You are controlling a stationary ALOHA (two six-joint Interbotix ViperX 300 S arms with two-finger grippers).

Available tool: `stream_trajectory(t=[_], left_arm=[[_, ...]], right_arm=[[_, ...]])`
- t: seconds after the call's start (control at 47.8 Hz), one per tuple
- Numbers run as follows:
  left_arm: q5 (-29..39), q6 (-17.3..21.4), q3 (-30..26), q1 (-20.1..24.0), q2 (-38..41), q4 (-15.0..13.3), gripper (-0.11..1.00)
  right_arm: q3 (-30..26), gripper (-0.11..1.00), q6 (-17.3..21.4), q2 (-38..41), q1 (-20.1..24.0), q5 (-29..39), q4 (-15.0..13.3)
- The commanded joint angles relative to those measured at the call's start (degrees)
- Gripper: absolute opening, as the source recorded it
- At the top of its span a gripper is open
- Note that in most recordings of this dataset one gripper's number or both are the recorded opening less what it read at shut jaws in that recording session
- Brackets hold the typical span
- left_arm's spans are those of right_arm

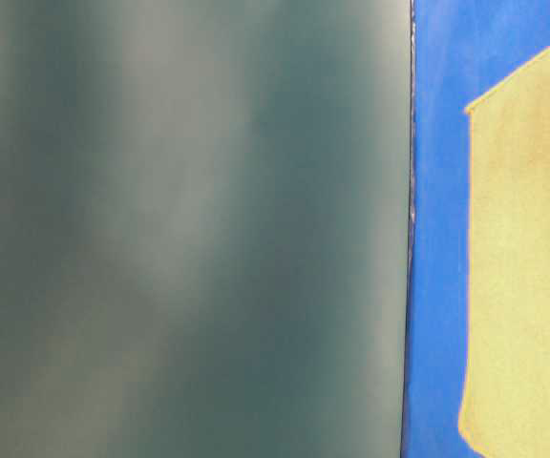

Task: Fold the orange towel.
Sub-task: 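Move both grippers to the towel's top corners and grasp them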

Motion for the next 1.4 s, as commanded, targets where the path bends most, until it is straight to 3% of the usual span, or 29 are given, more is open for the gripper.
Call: stream_trajectory(t=[0.0,0.293,0.586,0.669,0.753,0.858,0.941,1.381], left_arm=[[1.93,-0.79,-0.79,0.62,1.58,-2.20,0.00],[6.24,-3.78,-0.35,8.35,7.65,-2.11,0.00],[6.06,-4.04,-0.53,16.70,18.11,-2.02,0.02],[4.75,-4.04,-0.35,18.90,21.27,-2.02,0.14],[2.90,-4.04,-0.09,20.74,23.99,-2.02,0.36],[0.09,-4.04,0.26,22.94,27.69,-2.02,0.69],[-3.34,-4.04,0.62,24.87,32.08,-2.02,0.86],[-13.36,-4.04,-3.25,29.71,53.79,-2.02,0.85]], right_arm=[[-1.67,0.00,0.44,0.44,-0.35,-0.44,0.35],[-2.99,0.00,2.20,5.63,-9.23,2.64,1.76],[-6.68,0.01,3.96,20.21,-19.16,3.25,1.76],[-8.09,0.01,4.31,25.14,-21.71,3.43,1.76],[-10.46,0.05,4.31,30.94,-23.91,4.39,1.76],[-13.10,0.35,4.13,37.18,-25.58,6.59,1.67],[-15.12,0.56,3.78,42.45,-26.81,8.00,1.41],[-20.39,0.53,3.69,59.15,-28.83,6.24,0.26]])
